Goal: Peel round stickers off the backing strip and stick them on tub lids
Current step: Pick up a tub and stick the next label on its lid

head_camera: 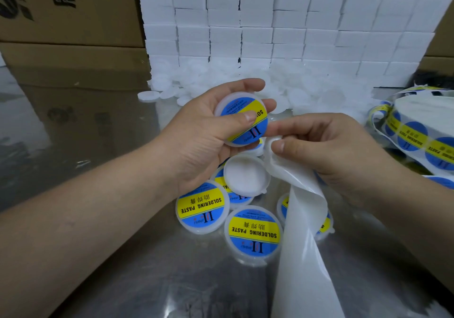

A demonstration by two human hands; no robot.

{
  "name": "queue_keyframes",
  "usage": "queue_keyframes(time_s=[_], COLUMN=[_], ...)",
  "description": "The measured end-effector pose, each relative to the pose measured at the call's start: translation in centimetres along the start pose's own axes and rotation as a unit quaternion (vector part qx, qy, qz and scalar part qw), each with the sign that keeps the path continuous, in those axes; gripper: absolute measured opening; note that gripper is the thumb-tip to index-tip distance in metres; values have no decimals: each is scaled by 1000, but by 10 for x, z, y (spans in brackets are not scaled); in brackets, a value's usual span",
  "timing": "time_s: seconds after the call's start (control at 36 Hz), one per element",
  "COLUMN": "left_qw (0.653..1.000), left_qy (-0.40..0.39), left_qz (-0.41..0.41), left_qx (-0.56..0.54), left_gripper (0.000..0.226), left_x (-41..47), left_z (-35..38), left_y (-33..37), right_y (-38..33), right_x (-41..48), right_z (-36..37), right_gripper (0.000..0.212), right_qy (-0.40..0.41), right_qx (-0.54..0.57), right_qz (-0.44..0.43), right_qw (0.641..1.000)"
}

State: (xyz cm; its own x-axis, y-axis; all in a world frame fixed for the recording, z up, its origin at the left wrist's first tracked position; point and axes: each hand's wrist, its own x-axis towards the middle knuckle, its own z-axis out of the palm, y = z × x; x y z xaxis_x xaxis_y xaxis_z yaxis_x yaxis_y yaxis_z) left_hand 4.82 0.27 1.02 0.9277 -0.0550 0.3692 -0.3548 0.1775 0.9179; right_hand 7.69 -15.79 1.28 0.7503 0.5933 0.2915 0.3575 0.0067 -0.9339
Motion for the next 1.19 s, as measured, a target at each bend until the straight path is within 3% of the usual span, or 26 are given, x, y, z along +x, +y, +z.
queue_keyframes(time_s=[0.19, 0.44, 0.56, 0.64, 0.75, 0.81, 0.89, 1.03, 1.19], left_qw=[1000, 1000, 990, 973, 963, 958, 966, 965, 937], left_qy=[0, 18, 69, 106, 208, 226, 186, 94, 94], left_qz=[2, 5, 66, 115, 134, 131, 82, 53, 117], left_qx=[-3, 24, 104, 171, 110, 115, 162, 239, 316], left_gripper=[31, 30, 30, 30, 28, 26, 18, 10, 12], left_x=[0, -1, -4, -6, 1, 3, -1, -12, -14], left_z=[0, 4, 8, 12, 3, 0, 6, 19, 20], left_y=[-1, 0, 0, 0, 13, 18, 16, 6, 4], right_y=[0, 0, 2, 3, 9, 10, 9, 4, 4], right_x=[0, 0, 1, 2, 8, 10, 7, 1, 3], right_z=[0, 1, 1, 2, -4, -7, -6, -2, -5], right_gripper=[34, 23, 34, 27, 15, 25, 37, 27, 30], right_qy=[8, 4, 18, 26, 119, 148, 149, 64, 61], right_qx=[-1, 8, -26, -38, -111, -123, -116, -84, -252], right_qz=[4, 14, 8, 12, 44, 47, 18, -38, -117], right_qw=[1000, 1000, 999, 999, 986, 980, 982, 994, 959])
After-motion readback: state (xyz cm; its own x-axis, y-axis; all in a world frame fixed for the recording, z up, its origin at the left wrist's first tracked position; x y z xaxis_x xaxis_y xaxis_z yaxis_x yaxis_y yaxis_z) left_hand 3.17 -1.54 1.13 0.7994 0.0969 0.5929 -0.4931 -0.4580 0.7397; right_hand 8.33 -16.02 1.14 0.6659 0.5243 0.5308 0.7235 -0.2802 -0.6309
